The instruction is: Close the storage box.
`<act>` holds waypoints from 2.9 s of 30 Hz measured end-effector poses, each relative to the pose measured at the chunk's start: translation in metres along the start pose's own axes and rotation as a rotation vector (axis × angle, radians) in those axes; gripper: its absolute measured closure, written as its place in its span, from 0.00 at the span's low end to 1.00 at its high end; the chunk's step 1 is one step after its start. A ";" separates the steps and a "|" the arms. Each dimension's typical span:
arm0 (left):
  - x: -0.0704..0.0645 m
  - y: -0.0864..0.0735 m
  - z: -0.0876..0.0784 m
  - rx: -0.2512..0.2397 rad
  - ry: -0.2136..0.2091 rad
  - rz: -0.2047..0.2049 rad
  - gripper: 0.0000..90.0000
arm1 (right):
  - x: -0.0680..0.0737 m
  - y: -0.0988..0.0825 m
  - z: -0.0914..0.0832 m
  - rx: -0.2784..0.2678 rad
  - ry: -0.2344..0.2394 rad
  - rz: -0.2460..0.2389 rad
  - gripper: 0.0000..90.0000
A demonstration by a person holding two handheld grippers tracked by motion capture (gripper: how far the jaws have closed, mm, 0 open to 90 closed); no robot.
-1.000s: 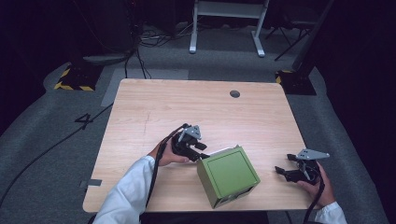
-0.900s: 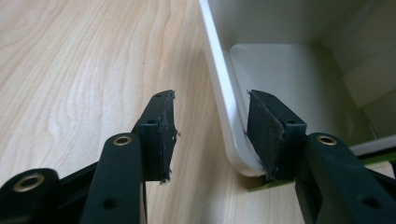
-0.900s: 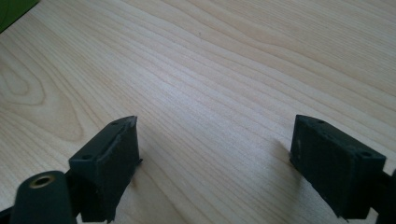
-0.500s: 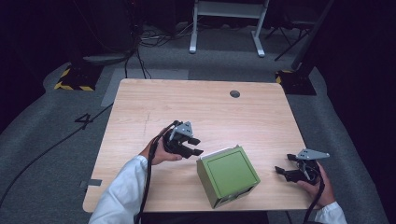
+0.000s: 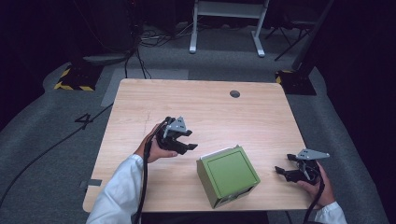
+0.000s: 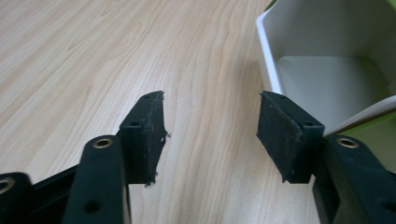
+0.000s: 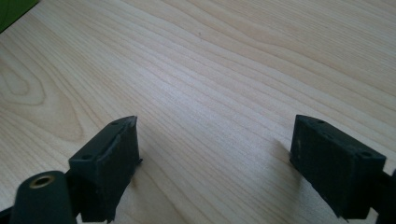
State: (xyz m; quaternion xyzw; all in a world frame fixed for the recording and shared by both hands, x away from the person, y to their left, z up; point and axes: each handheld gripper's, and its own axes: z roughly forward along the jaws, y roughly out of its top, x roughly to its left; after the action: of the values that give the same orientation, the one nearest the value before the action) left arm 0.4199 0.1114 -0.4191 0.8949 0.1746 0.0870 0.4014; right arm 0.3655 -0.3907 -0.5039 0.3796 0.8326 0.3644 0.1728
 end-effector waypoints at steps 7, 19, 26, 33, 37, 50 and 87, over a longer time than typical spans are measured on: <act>0.002 -0.004 -0.011 -0.003 0.071 -0.014 0.34 | 0.000 0.000 0.000 0.000 0.000 0.000 0.17; -0.001 -0.019 -0.031 0.061 0.214 -0.005 0.27 | 0.000 0.000 0.000 -0.001 0.001 0.001 0.17; -0.006 -0.040 -0.037 0.099 0.284 -0.043 0.25 | 0.000 0.000 0.000 0.000 0.000 0.002 0.17; -0.011 -0.064 -0.040 0.122 0.307 -0.076 0.25 | 0.000 0.000 0.000 0.000 0.001 0.001 0.17; -0.013 -0.082 -0.046 0.137 0.322 -0.106 0.23 | 0.000 0.000 0.000 -0.001 0.001 0.002 0.17; -0.022 -0.123 -0.057 0.175 0.346 -0.150 0.20 | 0.000 0.000 0.000 -0.001 0.000 0.001 0.17; -0.021 -0.179 -0.074 0.079 0.313 -0.334 0.20 | 0.000 0.000 0.000 0.000 -0.003 -0.001 0.17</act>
State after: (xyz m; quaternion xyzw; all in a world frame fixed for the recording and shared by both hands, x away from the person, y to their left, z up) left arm 0.3349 0.2649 -0.5046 0.8441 0.3838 0.1501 0.3429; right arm 0.3650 -0.3908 -0.5040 0.3798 0.8325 0.3638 0.1744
